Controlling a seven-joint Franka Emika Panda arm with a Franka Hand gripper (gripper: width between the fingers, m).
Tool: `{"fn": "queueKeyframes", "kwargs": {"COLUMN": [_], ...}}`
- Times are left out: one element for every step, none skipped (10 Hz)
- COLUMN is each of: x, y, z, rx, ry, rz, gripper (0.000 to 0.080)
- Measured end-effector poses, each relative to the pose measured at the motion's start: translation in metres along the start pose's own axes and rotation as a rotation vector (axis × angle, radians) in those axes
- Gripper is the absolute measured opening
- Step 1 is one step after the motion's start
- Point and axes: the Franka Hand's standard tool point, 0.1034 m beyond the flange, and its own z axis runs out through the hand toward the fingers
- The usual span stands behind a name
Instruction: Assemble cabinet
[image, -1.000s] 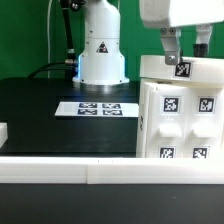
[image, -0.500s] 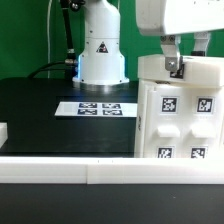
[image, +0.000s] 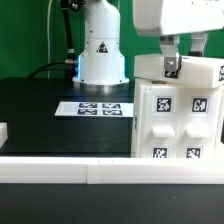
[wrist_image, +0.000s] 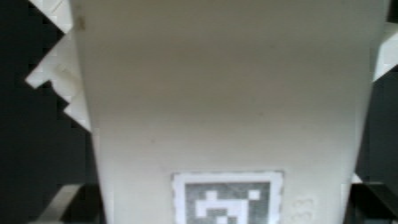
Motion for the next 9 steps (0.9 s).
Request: {"fn": "queueKeyframes", "kwargs": {"x": [-0.0001,-0.0001,-0.0002,-0.0002,-0.0002,-0.0001,-0.0001,0.0000,0.0008], "y": [0.0002,0.0001,0.0003,0.0001,0.0001,0.0000,0.0000,0.0001,0.0008], "z": [0.0000,0.0000,0.0001,0.0002,0.0003,0.0003,0.0003,0.0003,0.0007], "rx": [0.000,0.001,0.001,0.001,0.002,0.002,0.002,0.002,-0.002], "ry": [0.000,0.001,0.000,0.001,0.001,0.001,0.001,0.002,0.011], "rz": [0.015,0.123,0.237,0.303,0.430,0.538,0.656,0.753,0.880], "gripper": [0.0560,0.0560,0.0560,0.0560,0.0560,0.0560,0.0560,0.0560,0.0560]}}
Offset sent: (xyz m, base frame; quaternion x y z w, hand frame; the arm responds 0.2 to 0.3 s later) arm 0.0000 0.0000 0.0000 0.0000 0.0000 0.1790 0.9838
